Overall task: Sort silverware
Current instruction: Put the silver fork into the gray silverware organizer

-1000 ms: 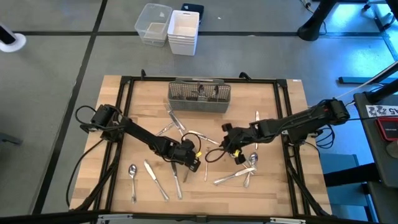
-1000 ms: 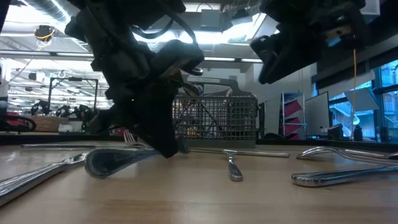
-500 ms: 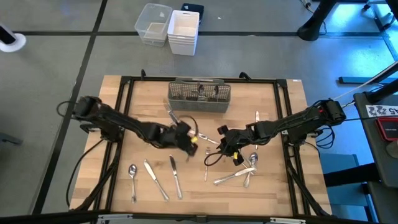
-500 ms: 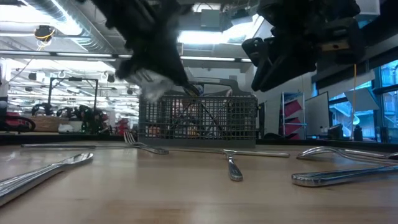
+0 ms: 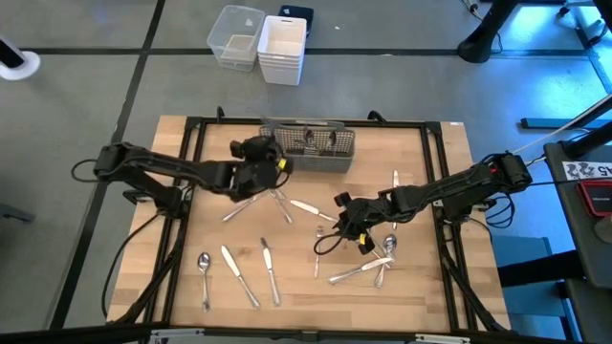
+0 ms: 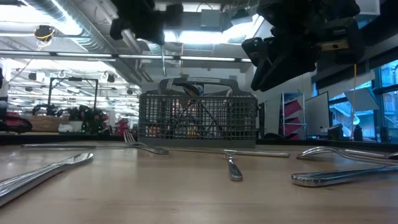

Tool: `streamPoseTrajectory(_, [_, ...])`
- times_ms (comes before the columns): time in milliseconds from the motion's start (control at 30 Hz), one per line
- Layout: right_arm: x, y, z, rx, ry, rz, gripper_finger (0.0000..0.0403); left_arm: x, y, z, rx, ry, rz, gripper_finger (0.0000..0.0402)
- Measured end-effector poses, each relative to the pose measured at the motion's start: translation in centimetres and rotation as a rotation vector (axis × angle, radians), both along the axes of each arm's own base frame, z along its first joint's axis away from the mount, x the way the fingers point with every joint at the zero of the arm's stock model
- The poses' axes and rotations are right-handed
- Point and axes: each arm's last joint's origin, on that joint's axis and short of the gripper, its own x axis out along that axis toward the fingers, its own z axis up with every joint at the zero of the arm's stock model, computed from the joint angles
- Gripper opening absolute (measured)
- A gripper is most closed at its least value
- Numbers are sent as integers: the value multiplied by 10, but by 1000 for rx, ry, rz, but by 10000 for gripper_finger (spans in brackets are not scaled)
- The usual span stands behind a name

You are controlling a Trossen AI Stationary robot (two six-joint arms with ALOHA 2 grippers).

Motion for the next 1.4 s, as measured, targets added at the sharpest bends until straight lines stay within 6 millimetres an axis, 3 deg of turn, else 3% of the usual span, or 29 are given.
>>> streamPoseTrajectory(200, [0,0,0,1,-3,0,69,10,38,-6,9,-45,117,2])
streamPoseTrajectory(433, [0,0,0,0,-3,0,69,23,70,-14,13,-79,133,2])
streamPoseTrajectory(667, [0,0,0,1,-2,0,69,38,89,-50,-22,6,124,4])
streamPoseTrajectory(833, [0,0,0,0,-1,0,69,47,92,-65,-10,-2,154,7])
streamPoseTrajectory(1133, [0,0,0,-1,3,0,69,48,80,-61,-21,6,95,19])
streamPoseTrajectory(1400, [0,0,0,0,3,0,69,51,73,-67,-22,119,23,73])
